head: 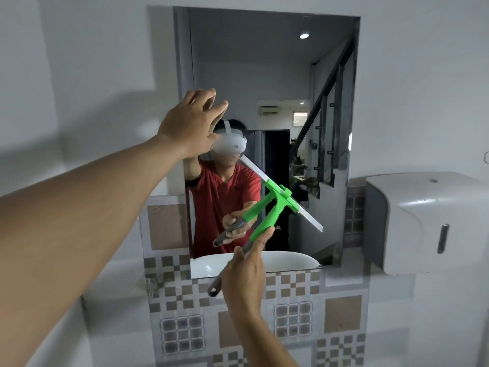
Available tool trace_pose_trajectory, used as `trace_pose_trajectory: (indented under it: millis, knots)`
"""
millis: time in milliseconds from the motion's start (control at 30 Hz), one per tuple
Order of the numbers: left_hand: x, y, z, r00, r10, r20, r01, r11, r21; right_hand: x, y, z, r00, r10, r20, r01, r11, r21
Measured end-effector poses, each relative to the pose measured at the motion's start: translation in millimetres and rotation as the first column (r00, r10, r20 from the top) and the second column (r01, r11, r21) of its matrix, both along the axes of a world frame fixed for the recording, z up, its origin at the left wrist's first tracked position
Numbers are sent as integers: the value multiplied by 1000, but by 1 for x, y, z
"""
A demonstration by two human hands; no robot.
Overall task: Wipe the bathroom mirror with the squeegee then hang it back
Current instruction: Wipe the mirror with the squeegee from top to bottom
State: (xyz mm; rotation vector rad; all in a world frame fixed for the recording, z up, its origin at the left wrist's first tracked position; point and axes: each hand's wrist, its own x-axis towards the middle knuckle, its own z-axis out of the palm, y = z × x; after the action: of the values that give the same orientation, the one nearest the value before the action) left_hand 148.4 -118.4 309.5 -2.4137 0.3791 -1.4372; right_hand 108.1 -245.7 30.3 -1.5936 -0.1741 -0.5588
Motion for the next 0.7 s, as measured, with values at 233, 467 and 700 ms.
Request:
trace_pose_trajectory:
  millis: [233,467,700]
  knots:
    - [-3,-2,-1,1000,12,-6,-12,999,-31,-19,21,-8,997,46,59,-33,978,-207]
    - [-3,-3,-3,1000,9,-8,-10,999,-39,-21,-21,-9,981,-62,185,168,750,-640]
    - [-4,-4,-4,1000,18,-24,-19,999,-35,-21,-77,15,974,-60,219,223,432,-874]
